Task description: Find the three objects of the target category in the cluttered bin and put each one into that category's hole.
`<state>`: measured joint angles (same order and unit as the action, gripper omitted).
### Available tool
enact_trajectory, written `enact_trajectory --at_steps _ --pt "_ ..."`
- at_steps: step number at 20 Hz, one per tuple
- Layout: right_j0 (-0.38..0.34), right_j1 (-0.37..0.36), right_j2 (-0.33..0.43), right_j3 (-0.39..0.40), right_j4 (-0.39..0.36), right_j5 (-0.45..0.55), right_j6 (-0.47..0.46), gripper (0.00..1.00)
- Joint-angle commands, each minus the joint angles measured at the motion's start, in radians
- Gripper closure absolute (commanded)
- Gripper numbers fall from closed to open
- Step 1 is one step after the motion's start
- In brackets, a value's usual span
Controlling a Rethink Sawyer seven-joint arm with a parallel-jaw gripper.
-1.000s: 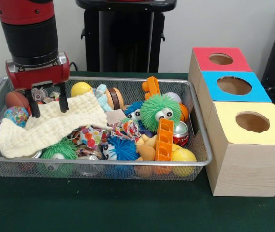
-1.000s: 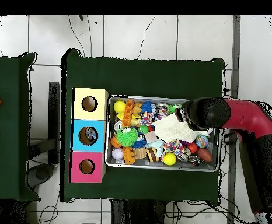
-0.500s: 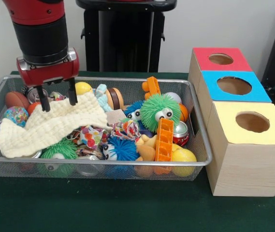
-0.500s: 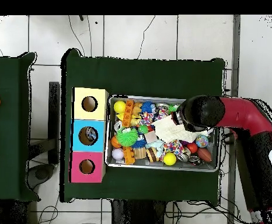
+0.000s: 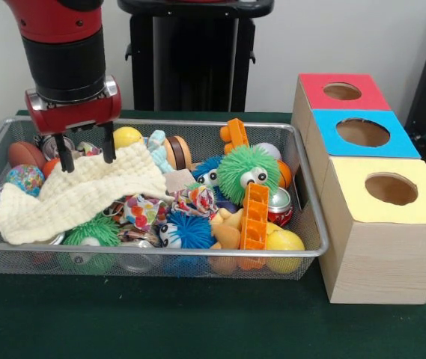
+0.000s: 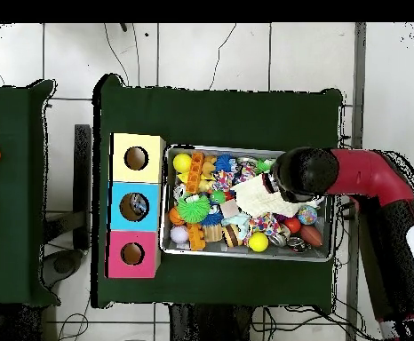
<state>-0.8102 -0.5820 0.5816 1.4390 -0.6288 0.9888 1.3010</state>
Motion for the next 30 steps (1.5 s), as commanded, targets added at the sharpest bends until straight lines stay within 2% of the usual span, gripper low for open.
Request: enact_trajectory --at_steps 1,9,14,21,23,27,30 --pt "0.020 0.039 -0.040 0.027 -0.105 0.057 -0.206 0.00" --pt "0.014 0.057 -0.030 0.027 -0.124 0.030 -0.192 0.00" --pt "-0.031 0.070 -0.011 0.070 -0.143 -0.032 -0.233 0.00" --pt "-0.081 0.102 -0.004 0.073 -0.188 -0.041 -0.308 0.00" --pt "-0.078 0.102 -0.002 0.071 -0.186 -0.035 -0.287 0.00" --pt "-0.095 0.090 0.030 0.087 -0.172 -0.017 -0.310 0.00" --pt "-0.073 0.104 0.055 0.088 -0.158 -0.051 -0.257 0.00"
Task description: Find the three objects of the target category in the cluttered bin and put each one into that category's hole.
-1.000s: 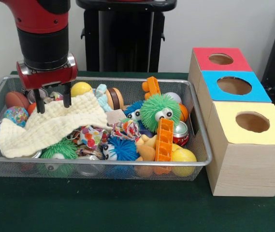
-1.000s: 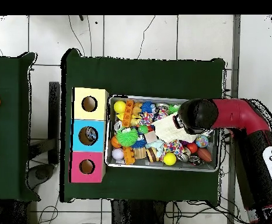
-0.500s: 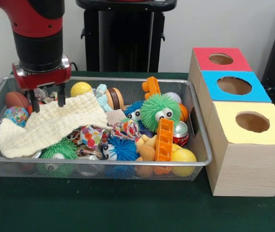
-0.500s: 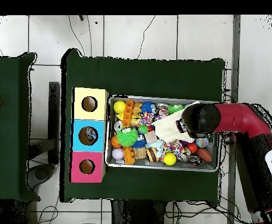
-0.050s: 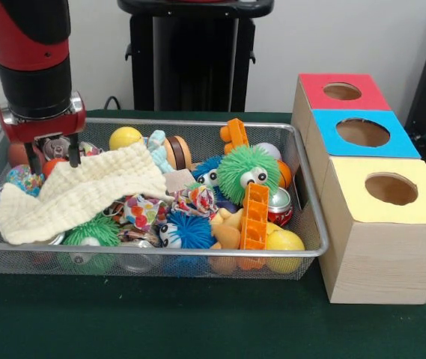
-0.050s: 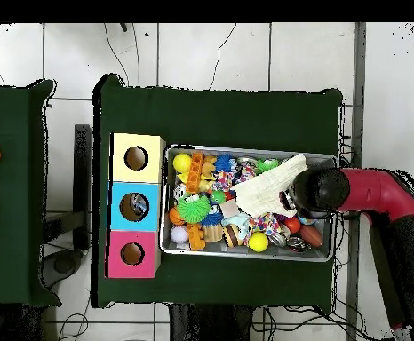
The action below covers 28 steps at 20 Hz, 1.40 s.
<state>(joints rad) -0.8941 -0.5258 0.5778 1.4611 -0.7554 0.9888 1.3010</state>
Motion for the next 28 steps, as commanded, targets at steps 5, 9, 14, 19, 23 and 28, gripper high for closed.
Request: enact_trajectory --at_steps 5,9,14,19,23,28 --pt "0.052 0.099 0.058 0.044 -0.057 -0.138 -0.176 0.00" --pt "0.060 0.117 0.069 0.044 -0.057 -0.170 -0.190 0.00" --pt "0.081 0.129 0.062 0.042 -0.056 -0.198 -0.182 0.00" --pt "0.105 0.145 0.042 0.039 -0.072 -0.227 -0.169 0.00" --pt "0.109 0.149 0.032 0.038 -0.085 -0.241 -0.166 0.00" --pt "0.111 0.152 0.021 0.022 -0.070 -0.230 -0.133 1.00"
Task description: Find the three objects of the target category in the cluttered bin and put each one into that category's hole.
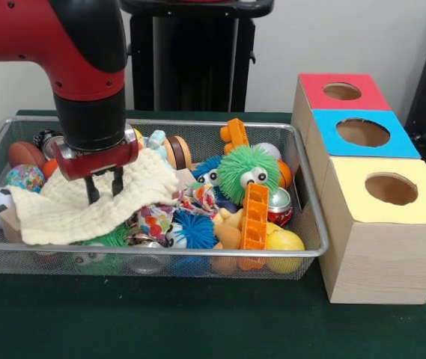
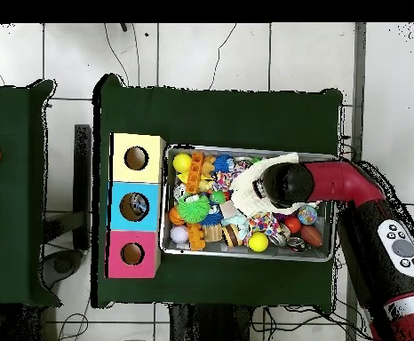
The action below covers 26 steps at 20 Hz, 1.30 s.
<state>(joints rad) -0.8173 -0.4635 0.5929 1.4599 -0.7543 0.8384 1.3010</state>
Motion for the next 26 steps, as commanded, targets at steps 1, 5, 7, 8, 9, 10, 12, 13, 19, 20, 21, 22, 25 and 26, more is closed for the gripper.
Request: enact_trajectory --at_steps 1,5,7,8,9,10,12,13,19,20,21,22,25,26 --pt "0.033 0.090 0.013 0.022 -0.077 -0.073 -0.164 1.00" --pt "0.043 0.077 0.019 0.031 -0.066 -0.044 -0.184 1.00" --pt "0.049 0.061 0.028 0.050 -0.055 -0.043 -0.176 1.00" --pt "0.052 0.054 0.031 0.060 -0.049 -0.044 -0.168 1.00" --pt "0.055 0.048 0.034 0.066 -0.042 -0.042 -0.162 1.00" --pt "0.058 0.037 0.036 0.078 -0.032 -0.040 -0.149 1.00" --pt "0.064 0.010 0.045 0.107 -0.003 -0.029 -0.120 1.00" --pt "0.066 -0.003 0.051 0.122 0.012 -0.023 -0.110 1.00" --pt "0.092 -0.054 0.079 0.196 0.122 -0.005 -0.003 1.00" --pt "0.100 -0.061 0.080 0.204 0.138 -0.003 0.009 1.00" --pt "0.105 -0.066 0.081 0.210 0.149 -0.004 0.013 1.00" --pt "0.111 -0.070 0.081 0.217 0.160 -0.005 0.017 1.00" --pt "0.122 -0.082 0.085 0.240 0.194 -0.015 0.025 1.00" --pt "0.126 -0.084 0.087 0.245 0.204 -0.021 0.028 1.00"
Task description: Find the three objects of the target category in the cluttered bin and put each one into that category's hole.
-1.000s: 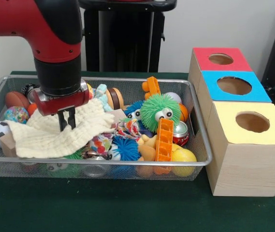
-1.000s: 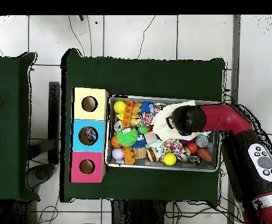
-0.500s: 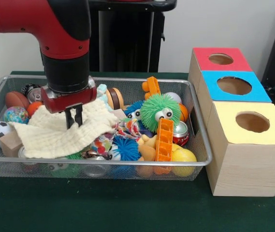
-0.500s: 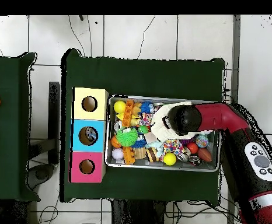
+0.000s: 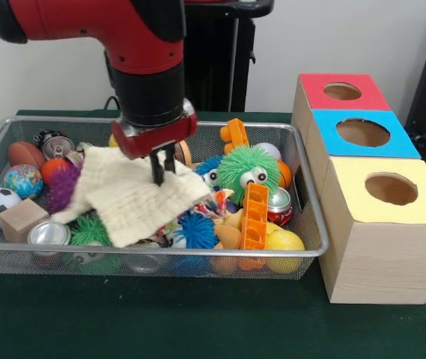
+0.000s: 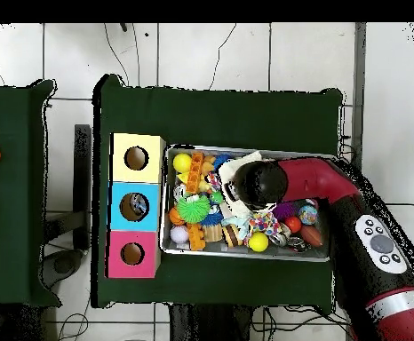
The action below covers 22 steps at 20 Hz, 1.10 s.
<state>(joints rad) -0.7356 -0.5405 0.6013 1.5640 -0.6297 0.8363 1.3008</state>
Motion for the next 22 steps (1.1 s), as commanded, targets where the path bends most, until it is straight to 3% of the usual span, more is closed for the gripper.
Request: enact_trajectory --at_steps 1,8,16,22 --pt "0.050 -0.011 0.077 0.148 0.085 -0.027 0.033 1.00" --pt "0.077 -0.024 0.078 0.163 0.121 -0.057 0.033 1.00" --pt "0.087 0.015 0.053 0.118 0.104 -0.068 0.002 1.00" --pt "0.064 0.011 0.056 0.136 0.092 -0.081 -0.023 1.00"
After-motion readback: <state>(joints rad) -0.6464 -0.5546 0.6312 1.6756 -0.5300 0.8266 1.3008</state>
